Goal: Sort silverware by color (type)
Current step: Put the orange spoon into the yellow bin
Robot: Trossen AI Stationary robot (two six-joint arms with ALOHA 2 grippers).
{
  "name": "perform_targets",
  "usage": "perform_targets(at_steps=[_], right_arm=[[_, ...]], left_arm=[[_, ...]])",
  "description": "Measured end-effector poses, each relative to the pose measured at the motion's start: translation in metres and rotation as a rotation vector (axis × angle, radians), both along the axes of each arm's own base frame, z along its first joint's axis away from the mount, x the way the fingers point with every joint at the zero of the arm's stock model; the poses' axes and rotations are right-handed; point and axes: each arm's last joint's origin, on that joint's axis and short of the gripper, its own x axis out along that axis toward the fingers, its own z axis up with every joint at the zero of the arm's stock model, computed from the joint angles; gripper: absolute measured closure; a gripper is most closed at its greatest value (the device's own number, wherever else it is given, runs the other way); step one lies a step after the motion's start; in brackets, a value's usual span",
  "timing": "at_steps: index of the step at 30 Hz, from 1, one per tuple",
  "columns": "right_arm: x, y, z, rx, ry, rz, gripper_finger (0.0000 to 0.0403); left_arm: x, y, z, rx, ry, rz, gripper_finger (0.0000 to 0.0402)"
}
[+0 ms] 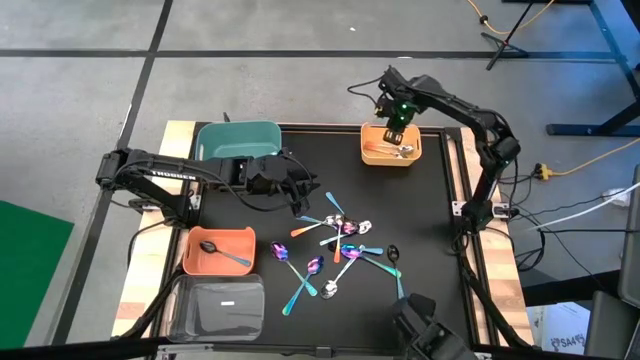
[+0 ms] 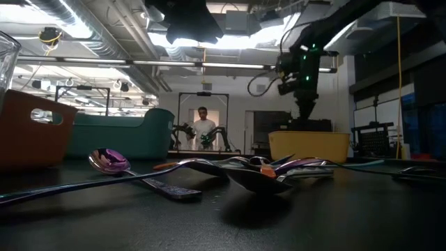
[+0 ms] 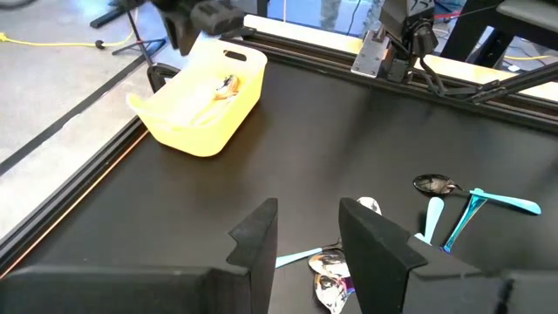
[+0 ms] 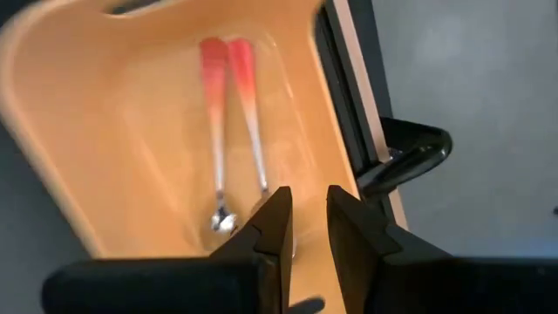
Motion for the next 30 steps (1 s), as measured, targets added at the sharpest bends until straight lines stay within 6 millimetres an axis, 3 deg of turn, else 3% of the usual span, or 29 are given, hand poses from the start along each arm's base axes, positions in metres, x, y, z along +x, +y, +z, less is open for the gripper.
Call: perform_targets(at_steps=[12, 24, 30], right_arm=[[0.028, 0.080, 0.053, -0.088, -0.101, 0.228, 0.0340], [0.067, 0.164, 0.060, -0.085, -0.132, 0.508, 0.0340], [0.079, 0.200, 0.060, -0.059, -0.165, 0.541, 0.0340]], left_arm=[[0.000, 0.000, 0.000, 0.000, 0.000, 0.000, 0.0283], [0.000, -0.006, -0.001, -0.007, 0.008, -0.024, 0.0283], [-0.003, -0.017, -0.006, -0.007, 0.076, -0.060, 0.0283]])
